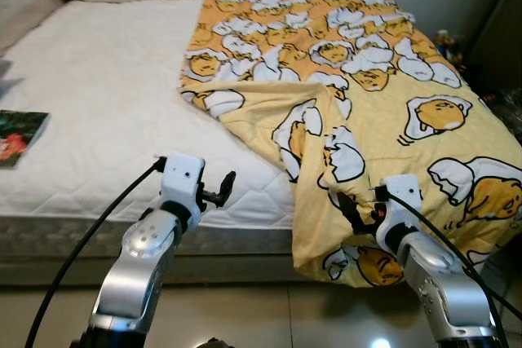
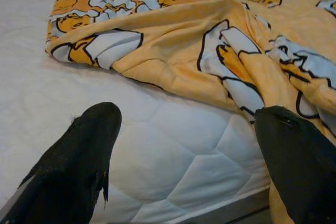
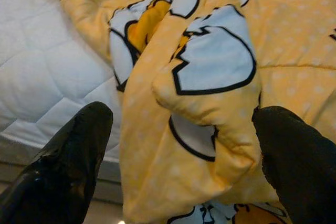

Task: Clean up the room

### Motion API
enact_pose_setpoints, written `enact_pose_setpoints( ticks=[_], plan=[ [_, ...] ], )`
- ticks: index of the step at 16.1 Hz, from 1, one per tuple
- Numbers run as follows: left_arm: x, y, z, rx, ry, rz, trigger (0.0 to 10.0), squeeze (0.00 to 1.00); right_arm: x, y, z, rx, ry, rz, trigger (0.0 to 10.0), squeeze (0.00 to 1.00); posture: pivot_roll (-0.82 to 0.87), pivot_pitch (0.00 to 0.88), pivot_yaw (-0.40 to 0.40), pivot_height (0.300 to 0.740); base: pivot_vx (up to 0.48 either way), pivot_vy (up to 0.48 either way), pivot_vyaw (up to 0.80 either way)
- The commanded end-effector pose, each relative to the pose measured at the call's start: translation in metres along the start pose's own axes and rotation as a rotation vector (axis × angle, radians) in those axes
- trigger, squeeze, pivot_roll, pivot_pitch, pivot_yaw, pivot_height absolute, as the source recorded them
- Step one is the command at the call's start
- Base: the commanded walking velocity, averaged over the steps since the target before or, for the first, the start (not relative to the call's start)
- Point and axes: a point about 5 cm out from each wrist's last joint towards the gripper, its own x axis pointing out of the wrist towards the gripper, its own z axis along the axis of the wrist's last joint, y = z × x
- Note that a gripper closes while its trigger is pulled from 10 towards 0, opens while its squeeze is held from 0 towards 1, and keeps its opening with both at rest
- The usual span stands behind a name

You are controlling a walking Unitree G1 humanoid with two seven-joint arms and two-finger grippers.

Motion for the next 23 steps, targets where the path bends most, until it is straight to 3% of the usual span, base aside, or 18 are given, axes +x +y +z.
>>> enact_pose_setpoints(
  ticks=[1, 5, 13, 23],
  plan=[
    [-0.006, 0.003, -0.001, -0.012, 0.007, 0.023, 10.0, 0.0, -0.002, 0.001, 0.005, -0.022, -0.025, 0.005, 10.0, 0.0, -0.02, 0.0, 0.038, 0.74, 0.247, 0.0, 0.0],
    [-0.013, 0.003, -0.004, 0.003, 0.014, 0.033, 10.0, 0.0, -0.002, -0.001, 0.008, -0.057, -0.031, 0.021, 10.0, 0.0, 0.01, 0.0, 0.004, 0.74, 0.258, 0.0, 0.4],
    [0.005, 0.007, 0.006, 0.006, -0.007, 0.053, 10.0, 0.0, 0.02, -0.013, 0.033, -0.102, -0.054, 0.007, 10.0, 0.0, 0.01, 0.0, -0.019, 0.74, 0.245, 0.0, 0.07],
    [0.009, 0.007, 0.01, 0.004, -0.012, 0.031, 10.0, 0.0, 0.027, -0.024, 0.034, -0.136, 0.038, -0.016, 10.0, 0.0, 0.0, 0.0, -0.012, 0.74, 0.257, 0.0, -0.11]
  ],
)
